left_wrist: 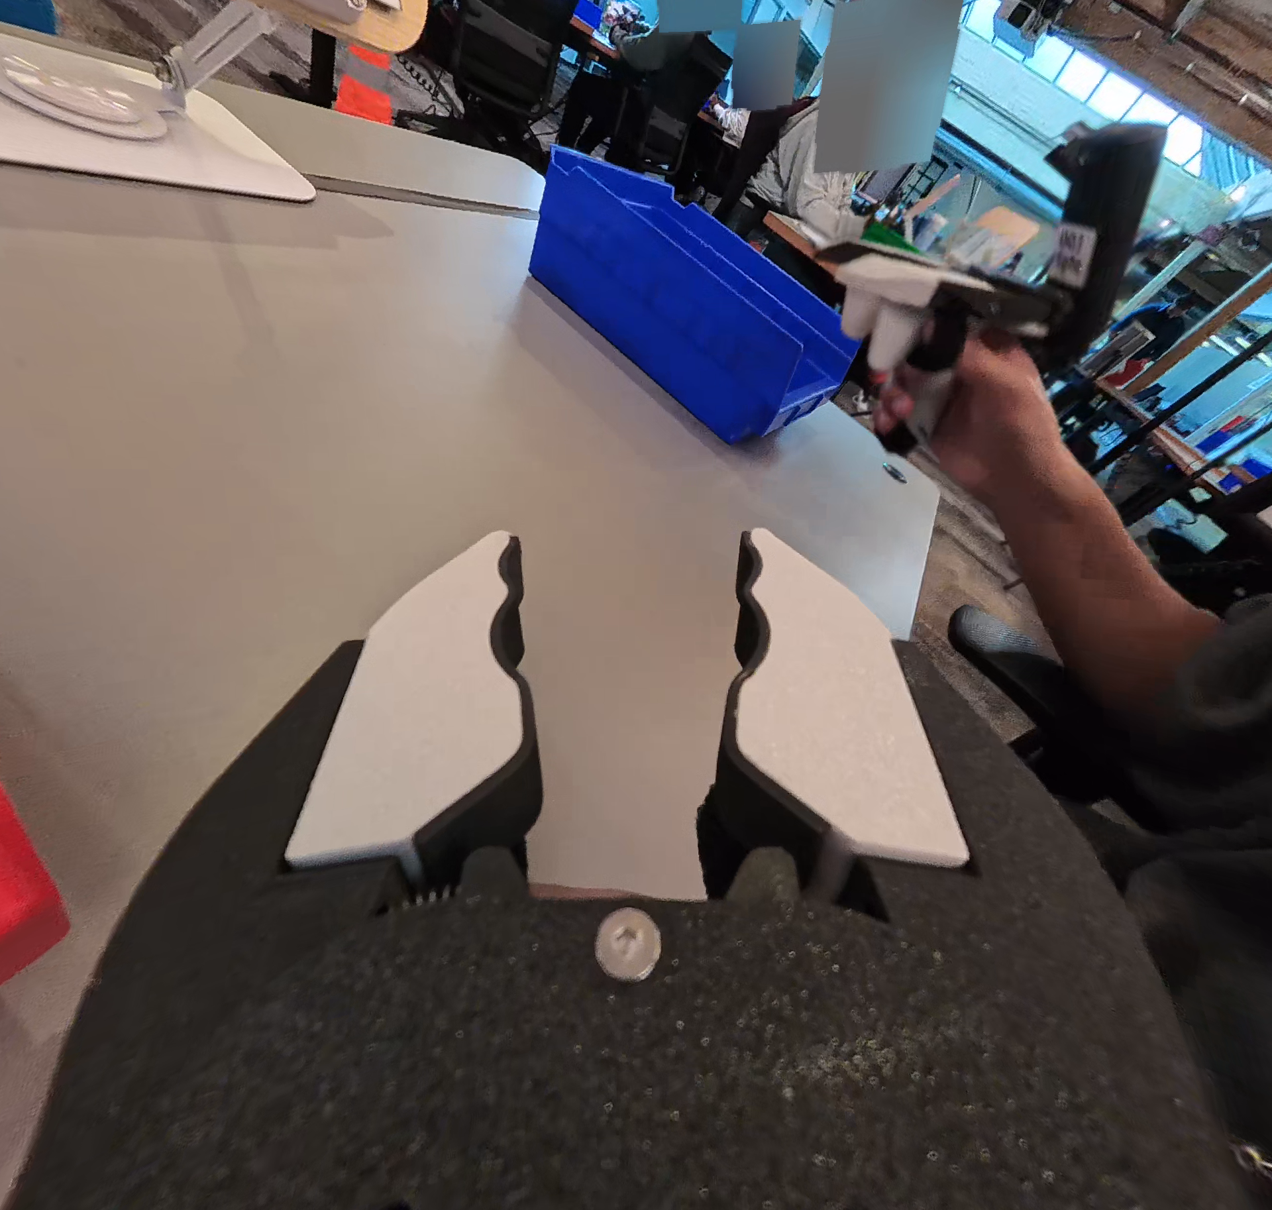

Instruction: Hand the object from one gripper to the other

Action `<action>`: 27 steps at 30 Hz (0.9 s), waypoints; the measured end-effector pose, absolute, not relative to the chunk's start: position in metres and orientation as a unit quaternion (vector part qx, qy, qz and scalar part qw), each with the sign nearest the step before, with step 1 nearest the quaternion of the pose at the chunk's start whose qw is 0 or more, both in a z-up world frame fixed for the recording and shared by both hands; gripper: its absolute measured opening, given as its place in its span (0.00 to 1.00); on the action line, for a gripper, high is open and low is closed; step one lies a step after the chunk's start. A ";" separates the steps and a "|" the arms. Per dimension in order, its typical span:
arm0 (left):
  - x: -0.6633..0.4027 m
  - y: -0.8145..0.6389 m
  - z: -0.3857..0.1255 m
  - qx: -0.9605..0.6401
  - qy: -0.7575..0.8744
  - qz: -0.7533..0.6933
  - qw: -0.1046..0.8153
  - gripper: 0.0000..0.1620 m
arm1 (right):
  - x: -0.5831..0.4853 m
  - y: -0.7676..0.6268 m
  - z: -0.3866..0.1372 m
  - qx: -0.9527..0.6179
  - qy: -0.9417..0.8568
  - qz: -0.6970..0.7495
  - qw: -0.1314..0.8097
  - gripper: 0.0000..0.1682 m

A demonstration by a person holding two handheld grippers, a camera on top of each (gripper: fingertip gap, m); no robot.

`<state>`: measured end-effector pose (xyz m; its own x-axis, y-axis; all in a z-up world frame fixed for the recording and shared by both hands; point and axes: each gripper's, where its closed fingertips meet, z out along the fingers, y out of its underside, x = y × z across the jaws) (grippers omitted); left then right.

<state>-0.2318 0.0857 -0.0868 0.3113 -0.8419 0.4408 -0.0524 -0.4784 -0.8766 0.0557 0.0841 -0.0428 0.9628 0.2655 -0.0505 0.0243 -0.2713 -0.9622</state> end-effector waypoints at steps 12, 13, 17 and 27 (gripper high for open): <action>-0.343 0.175 -0.047 -0.722 0.564 -0.103 0.387 0.37 | -0.018 0.030 -0.127 -0.824 -0.210 0.004 0.526 0.40; -0.348 0.189 -0.050 -0.720 0.582 -0.082 0.369 0.36 | -0.019 0.030 -0.127 -0.829 -0.198 0.024 0.522 0.40; -0.351 0.243 -0.077 -0.714 0.631 -0.060 0.297 0.32 | -0.011 0.033 -0.117 -0.826 -0.170 0.060 0.535 0.40; -0.363 0.330 -0.157 -0.703 0.679 0.052 0.205 0.30 | 0.005 0.037 -0.133 -0.840 -0.149 0.064 0.518 0.40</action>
